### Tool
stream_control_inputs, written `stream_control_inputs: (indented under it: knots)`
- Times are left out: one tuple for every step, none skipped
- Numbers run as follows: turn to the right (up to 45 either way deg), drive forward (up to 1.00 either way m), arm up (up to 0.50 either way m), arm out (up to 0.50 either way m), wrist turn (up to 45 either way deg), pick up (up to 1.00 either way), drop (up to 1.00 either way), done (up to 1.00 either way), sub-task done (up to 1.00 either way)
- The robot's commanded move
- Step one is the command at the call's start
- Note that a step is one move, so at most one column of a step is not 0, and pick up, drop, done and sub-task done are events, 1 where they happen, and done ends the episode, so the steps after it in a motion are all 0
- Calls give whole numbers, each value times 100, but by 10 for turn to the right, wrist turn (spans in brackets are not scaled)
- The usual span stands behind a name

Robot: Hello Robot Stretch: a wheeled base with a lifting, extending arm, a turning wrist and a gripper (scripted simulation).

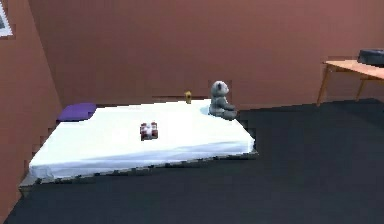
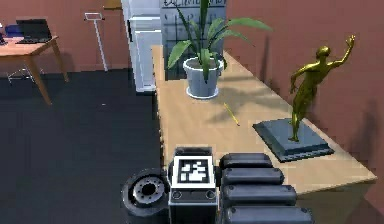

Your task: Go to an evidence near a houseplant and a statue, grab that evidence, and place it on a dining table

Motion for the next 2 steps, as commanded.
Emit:
stream_control_inputs:
  knots:
    - [-450,0,0,0,0,0,0,0,0]
    - [-270,0,0,0,0,0,0,0,0]
